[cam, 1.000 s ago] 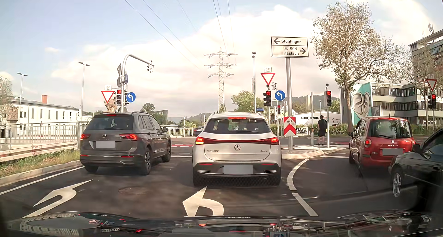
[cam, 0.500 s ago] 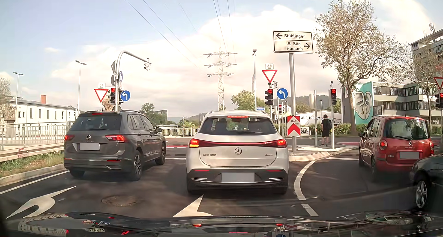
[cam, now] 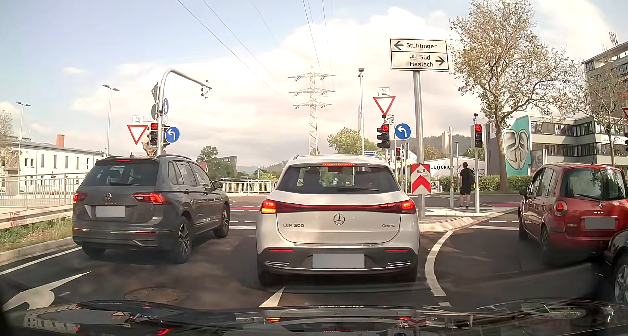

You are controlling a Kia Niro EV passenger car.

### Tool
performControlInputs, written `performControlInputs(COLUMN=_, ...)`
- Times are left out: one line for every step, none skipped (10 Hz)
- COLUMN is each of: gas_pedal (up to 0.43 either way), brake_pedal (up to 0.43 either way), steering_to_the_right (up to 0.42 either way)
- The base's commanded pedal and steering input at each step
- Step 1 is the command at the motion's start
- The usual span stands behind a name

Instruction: Follow the waypoints while adhering to traffic rules and regulations

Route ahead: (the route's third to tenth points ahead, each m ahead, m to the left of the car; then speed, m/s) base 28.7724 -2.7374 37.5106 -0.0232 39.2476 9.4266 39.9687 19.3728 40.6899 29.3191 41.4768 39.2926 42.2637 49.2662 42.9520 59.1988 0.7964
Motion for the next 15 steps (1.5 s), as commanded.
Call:
performControlInputs(gas_pedal=0.0, brake_pedal=0.14, steering_to_the_right=0.004)
performControlInputs(gas_pedal=0.0, brake_pedal=0.14, steering_to_the_right=0.003)
performControlInputs(gas_pedal=0.0, brake_pedal=0.14, steering_to_the_right=0.003)
performControlInputs(gas_pedal=0.0, brake_pedal=0.14, steering_to_the_right=0.003)
performControlInputs(gas_pedal=0.0, brake_pedal=0.14, steering_to_the_right=0.003)
performControlInputs(gas_pedal=0.0, brake_pedal=0.14, steering_to_the_right=0.003)
performControlInputs(gas_pedal=0.0, brake_pedal=0.14, steering_to_the_right=0.002)
performControlInputs(gas_pedal=0.0, brake_pedal=0.14, steering_to_the_right=0.002)
performControlInputs(gas_pedal=0.0, brake_pedal=0.14, steering_to_the_right=0.002)
performControlInputs(gas_pedal=0.0, brake_pedal=0.146, steering_to_the_right=0.001)
performControlInputs(gas_pedal=0.0, brake_pedal=0.152, steering_to_the_right=0.001)
performControlInputs(gas_pedal=0.0, brake_pedal=0.152, steering_to_the_right=0.001)
performControlInputs(gas_pedal=0.0, brake_pedal=0.159, steering_to_the_right=0.0)
performControlInputs(gas_pedal=0.0, brake_pedal=0.165, steering_to_the_right=0.0)
performControlInputs(gas_pedal=0.0, brake_pedal=0.171, steering_to_the_right=0.0)
